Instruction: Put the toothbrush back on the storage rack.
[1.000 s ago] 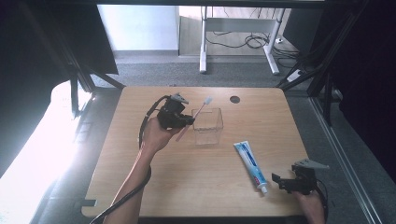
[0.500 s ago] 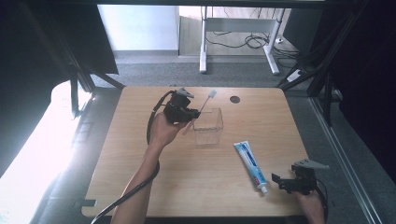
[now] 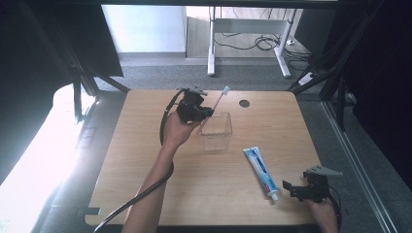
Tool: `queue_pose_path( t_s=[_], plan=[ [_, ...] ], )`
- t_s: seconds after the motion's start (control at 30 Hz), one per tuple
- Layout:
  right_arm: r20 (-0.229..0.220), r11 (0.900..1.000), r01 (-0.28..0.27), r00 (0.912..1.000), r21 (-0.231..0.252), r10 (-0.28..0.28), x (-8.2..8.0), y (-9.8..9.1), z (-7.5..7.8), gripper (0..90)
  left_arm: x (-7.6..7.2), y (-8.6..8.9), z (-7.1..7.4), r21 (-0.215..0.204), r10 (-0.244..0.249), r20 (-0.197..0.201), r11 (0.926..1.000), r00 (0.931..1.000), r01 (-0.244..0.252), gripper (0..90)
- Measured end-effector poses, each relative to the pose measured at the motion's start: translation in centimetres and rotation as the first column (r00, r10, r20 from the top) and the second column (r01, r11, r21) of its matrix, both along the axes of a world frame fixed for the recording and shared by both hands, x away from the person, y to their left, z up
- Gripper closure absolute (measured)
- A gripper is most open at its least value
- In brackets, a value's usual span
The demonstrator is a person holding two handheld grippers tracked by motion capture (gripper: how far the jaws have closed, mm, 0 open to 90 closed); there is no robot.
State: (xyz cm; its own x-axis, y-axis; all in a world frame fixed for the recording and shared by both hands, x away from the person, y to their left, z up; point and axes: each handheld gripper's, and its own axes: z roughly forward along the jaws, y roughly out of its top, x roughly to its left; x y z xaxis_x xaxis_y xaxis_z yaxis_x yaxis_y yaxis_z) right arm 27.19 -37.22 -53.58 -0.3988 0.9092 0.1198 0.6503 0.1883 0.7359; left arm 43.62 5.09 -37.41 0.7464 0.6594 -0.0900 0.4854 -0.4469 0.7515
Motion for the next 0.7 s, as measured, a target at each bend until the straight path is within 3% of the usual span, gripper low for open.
queue_pose_path(
  t_s=[0.33, 0.7],
  plan=[
    [0.0, 1.0, -0.002, 1.0, -0.001, 0.002, 0.0, 0.0, 0.0, 0.0, 1.0, -1.6, 0.2, -0.016, 0.01, 0.029, 0.9998, 0.9995, -0.009, 84.1],
    [-0.002, 1.0, -0.003, 1.0, 0.0, 0.003, 0.0, 0.0, -0.1, 0.0, 1.9, -2.4, -1.6, 0.002, 0.043, 0.046, 0.9991, 0.998, -0.043, 84.1]
  ],
)
